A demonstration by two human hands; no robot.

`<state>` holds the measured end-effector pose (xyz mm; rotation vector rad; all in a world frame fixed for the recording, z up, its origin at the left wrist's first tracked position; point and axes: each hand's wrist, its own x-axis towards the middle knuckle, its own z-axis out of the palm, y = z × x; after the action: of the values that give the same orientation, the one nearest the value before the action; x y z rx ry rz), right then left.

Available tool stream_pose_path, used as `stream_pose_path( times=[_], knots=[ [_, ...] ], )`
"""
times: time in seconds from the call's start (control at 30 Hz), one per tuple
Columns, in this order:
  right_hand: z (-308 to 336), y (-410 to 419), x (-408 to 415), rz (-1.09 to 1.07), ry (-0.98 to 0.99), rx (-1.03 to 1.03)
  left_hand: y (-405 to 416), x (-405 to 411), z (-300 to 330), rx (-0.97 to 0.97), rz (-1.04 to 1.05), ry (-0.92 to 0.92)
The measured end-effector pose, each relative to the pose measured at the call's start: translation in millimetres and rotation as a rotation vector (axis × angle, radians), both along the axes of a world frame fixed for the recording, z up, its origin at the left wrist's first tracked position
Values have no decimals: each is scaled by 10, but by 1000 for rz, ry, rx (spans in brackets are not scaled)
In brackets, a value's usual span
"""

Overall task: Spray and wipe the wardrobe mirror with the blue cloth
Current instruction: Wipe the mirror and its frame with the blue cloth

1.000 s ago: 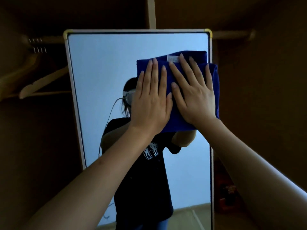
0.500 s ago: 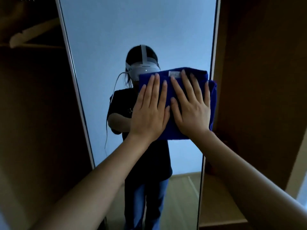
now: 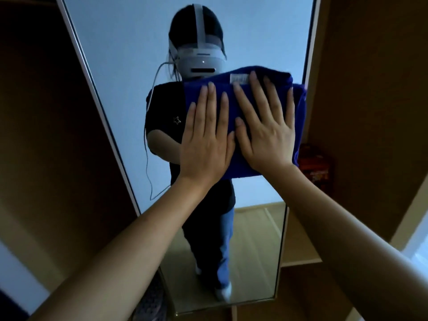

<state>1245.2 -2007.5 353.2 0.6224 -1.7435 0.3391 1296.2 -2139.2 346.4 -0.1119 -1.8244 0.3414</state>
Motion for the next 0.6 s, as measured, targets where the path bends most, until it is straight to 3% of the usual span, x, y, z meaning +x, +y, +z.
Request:
stream_pose_path(
  times=[0.33,0.6],
  knots=[
    [-1513,-23,60,7,-95,48,-82,118,-1488,-45,69,-179],
    [-1173,136,87,73,-162,62,-19,87,-1147,-96,69,-107]
  ],
)
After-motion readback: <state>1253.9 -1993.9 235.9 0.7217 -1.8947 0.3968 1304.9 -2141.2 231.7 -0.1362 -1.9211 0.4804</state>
